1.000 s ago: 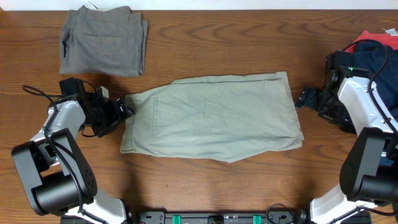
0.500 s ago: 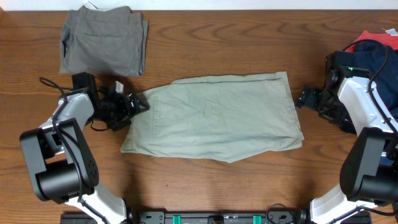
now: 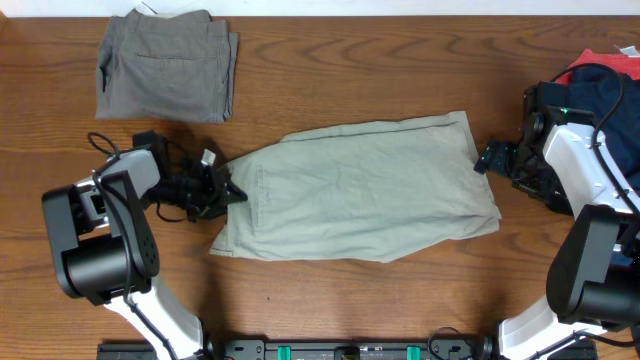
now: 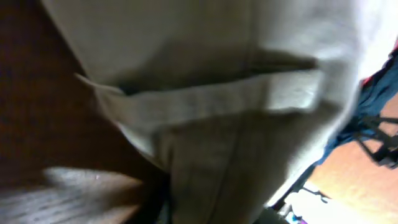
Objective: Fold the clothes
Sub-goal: 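Grasp the trousers' left waist end with the left gripper, then lift the left end and fold it rightward over the trousers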
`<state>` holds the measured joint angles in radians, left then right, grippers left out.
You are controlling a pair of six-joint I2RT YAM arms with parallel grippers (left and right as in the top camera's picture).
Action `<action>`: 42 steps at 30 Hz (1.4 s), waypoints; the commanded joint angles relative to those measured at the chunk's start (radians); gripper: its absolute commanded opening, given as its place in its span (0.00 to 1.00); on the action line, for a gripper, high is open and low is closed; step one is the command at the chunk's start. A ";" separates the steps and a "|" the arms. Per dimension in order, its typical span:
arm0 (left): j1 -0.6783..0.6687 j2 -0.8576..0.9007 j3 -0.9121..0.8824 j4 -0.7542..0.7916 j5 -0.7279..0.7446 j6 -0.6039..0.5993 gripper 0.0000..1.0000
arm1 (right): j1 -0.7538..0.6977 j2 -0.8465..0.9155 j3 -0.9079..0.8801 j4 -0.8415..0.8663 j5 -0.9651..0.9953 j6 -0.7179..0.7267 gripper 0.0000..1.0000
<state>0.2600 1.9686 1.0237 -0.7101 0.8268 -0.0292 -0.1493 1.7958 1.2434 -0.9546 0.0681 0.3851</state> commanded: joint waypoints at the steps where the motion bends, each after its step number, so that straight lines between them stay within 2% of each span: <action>1: -0.012 0.072 -0.022 -0.023 -0.244 -0.002 0.21 | -0.003 -0.019 0.010 0.001 0.010 0.000 0.99; 2: -0.012 0.071 -0.015 -0.029 -0.245 -0.002 0.19 | -0.003 -0.019 0.010 0.001 0.010 0.000 0.99; 3: -0.012 0.070 -0.008 -0.039 -0.249 -0.002 0.10 | -0.003 -0.019 0.010 0.001 0.010 0.000 0.99; 4: -0.012 0.070 -0.002 -0.049 -0.261 -0.003 0.06 | -0.003 -0.019 0.010 0.001 0.010 0.000 0.99; 11: -0.011 0.068 0.009 -0.097 -0.356 -0.021 0.06 | -0.003 -0.019 0.010 0.001 0.010 0.000 0.99; 17: 0.011 0.027 0.009 -0.106 -0.429 -0.108 0.06 | -0.003 -0.019 0.010 0.001 0.010 0.000 0.99; 24: 0.037 -0.144 0.019 -0.152 -0.433 -0.115 0.06 | -0.003 -0.019 0.010 0.001 0.010 0.000 0.99; 30: 0.037 -0.274 0.105 -0.295 -0.531 -0.116 0.06 | -0.003 -0.019 0.010 0.001 0.010 0.000 0.99; 42: 0.035 -0.376 0.390 -0.569 -0.582 -0.114 0.06 | -0.003 -0.019 0.010 0.001 0.010 0.000 0.99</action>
<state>0.2932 1.6218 1.3308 -1.2507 0.2783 -0.1352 -0.1493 1.7958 1.2434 -0.9554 0.0681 0.3851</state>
